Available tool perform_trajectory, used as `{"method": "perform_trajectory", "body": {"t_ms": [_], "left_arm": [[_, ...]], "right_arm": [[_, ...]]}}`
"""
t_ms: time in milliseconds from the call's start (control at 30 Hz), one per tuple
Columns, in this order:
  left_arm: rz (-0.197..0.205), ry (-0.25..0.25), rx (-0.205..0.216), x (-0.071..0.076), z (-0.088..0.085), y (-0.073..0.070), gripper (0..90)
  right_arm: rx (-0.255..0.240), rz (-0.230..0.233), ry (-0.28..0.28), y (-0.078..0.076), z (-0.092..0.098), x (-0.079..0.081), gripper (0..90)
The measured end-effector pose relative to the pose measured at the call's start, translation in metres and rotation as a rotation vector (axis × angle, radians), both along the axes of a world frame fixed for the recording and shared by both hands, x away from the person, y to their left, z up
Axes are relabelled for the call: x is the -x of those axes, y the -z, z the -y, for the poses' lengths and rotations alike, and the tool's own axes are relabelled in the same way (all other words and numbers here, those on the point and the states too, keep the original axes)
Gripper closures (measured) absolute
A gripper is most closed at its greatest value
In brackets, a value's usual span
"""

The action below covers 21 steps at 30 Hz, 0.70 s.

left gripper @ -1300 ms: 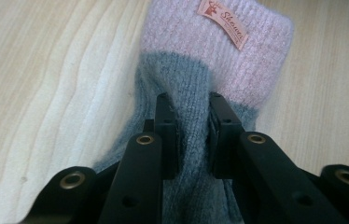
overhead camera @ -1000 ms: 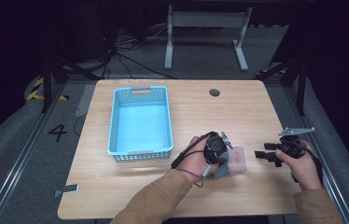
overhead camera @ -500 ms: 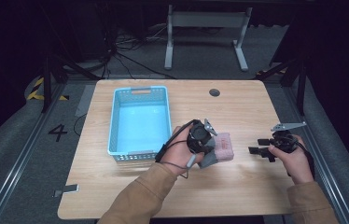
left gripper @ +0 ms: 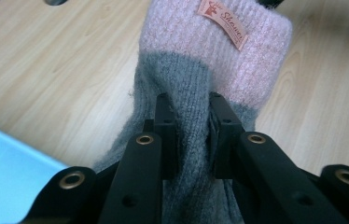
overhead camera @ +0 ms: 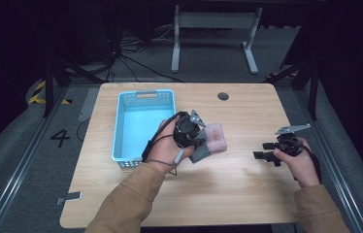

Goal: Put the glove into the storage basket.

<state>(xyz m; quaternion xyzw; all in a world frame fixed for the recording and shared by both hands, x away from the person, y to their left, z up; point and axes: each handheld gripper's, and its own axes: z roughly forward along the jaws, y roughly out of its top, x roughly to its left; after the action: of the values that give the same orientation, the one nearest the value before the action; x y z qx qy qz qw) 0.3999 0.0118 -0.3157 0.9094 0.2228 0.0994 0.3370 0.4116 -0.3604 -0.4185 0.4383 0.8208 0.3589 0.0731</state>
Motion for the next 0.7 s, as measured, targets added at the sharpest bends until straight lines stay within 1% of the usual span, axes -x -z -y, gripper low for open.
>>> {"method": "perform_trajectory", "body": {"t_ms": [100,267,300,333,433,500,600,700], "left_arm": [[0.001,-0.017,0.004,-0.004,-0.009,-0.004,77.4],[0.019,-0.05,-0.015,-0.013,-0.027,-0.009,77.3],[0.02,-0.058,-0.011,-0.016,-0.032,-0.01,77.3],[0.02,-0.058,-0.011,-0.016,-0.032,-0.01,77.3],[0.031,-0.066,-0.007,-0.02,-0.04,-0.012,77.3],[0.022,-0.074,-0.001,-0.024,-0.045,-0.012,77.2],[0.032,-0.085,-0.008,-0.028,-0.053,-0.013,77.2],[0.035,-0.095,-0.003,-0.032,-0.062,-0.013,77.2]], "right_arm": [[0.001,0.001,-0.003,0.0,0.0,0.0,30.7],[0.0,-0.004,0.001,0.0,0.0,0.001,30.7],[-0.001,-0.004,-0.001,0.001,0.001,0.001,30.7],[-0.001,-0.004,-0.001,0.001,0.001,0.001,30.7],[-0.001,-0.008,0.007,0.001,0.003,0.003,30.7],[-0.002,-0.004,0.01,0.002,0.005,0.004,30.8],[0.001,0.006,0.012,0.003,0.007,0.006,30.8],[0.01,0.013,0.014,0.005,0.009,0.008,30.8]]}}
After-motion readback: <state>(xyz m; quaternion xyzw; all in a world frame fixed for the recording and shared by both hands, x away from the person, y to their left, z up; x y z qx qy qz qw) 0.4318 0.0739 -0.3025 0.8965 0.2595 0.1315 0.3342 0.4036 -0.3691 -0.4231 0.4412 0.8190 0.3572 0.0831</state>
